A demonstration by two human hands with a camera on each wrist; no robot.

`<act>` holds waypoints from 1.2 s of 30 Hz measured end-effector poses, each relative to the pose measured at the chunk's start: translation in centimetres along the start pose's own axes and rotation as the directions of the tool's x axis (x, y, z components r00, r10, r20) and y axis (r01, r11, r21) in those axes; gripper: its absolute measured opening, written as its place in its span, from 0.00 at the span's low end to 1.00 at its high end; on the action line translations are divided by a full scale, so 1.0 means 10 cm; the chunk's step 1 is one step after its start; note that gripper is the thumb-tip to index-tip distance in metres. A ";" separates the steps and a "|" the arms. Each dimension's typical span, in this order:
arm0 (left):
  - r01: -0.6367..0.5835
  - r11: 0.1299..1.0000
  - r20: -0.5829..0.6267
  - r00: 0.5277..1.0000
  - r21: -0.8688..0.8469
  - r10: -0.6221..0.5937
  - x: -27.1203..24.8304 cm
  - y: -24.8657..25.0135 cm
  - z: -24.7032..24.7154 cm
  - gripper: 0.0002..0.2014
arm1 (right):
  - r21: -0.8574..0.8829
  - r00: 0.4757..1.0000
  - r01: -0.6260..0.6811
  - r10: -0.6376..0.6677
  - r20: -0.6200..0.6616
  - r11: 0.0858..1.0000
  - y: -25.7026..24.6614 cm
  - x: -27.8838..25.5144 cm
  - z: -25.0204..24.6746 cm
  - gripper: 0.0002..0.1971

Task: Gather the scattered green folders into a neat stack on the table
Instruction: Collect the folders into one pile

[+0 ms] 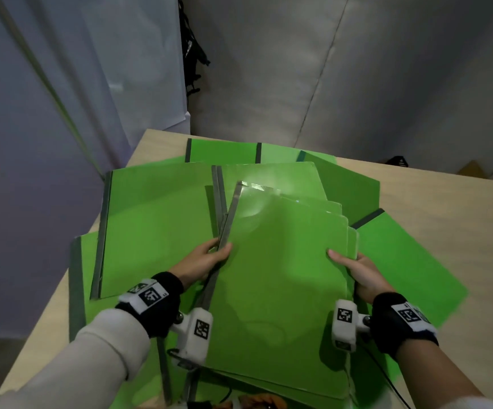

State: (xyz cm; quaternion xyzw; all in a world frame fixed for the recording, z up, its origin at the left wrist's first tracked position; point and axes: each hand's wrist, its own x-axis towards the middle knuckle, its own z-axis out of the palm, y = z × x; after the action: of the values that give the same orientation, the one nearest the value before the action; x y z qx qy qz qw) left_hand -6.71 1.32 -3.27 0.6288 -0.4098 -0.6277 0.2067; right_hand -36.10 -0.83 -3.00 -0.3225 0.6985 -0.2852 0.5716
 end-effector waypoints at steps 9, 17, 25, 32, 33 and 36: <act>0.310 0.926 -0.680 0.728 0.217 -0.085 0.21 -0.25 -1.15 0.32 | 0.089 1.000 -0.003 0.000 0.025 0.996 -0.06 -0.05 -0.01 0.33; 0.384 0.914 -0.760 0.631 0.133 -0.155 0.20 -0.24 -1.27 0.48 | 0.142 0.999 0.044 -0.048 0.021 0.989 -0.05 -0.14 0.05 0.43; 0.458 0.870 -0.765 0.622 0.184 -0.166 0.26 -0.27 -1.27 0.50 | 0.183 0.996 0.077 -0.066 -0.063 0.980 -0.03 -0.17 0.02 0.40; 0.416 0.904 -0.724 0.654 0.103 -0.218 0.24 -0.36 -1.52 0.47 | 0.225 0.993 0.087 -0.066 -0.099 0.970 -0.02 -0.20 0.02 0.45; 0.407 0.909 -0.730 0.647 0.089 -0.218 0.24 -0.37 -1.52 0.45 | 0.240 0.993 0.100 -0.080 -0.092 0.966 -0.01 -0.19 0.00 0.44; 0.328 0.944 -0.754 0.630 0.040 -0.187 0.26 -0.40 -1.55 0.34 | 0.224 0.989 0.140 -0.125 -0.081 0.965 -0.04 -0.25 0.01 0.59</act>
State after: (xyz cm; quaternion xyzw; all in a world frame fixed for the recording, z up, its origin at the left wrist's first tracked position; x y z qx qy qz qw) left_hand 8.82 -2.35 -6.03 0.8962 -0.2488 -0.3032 0.2076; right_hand -35.64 0.86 -1.15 -0.2908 0.6564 -0.4117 0.5613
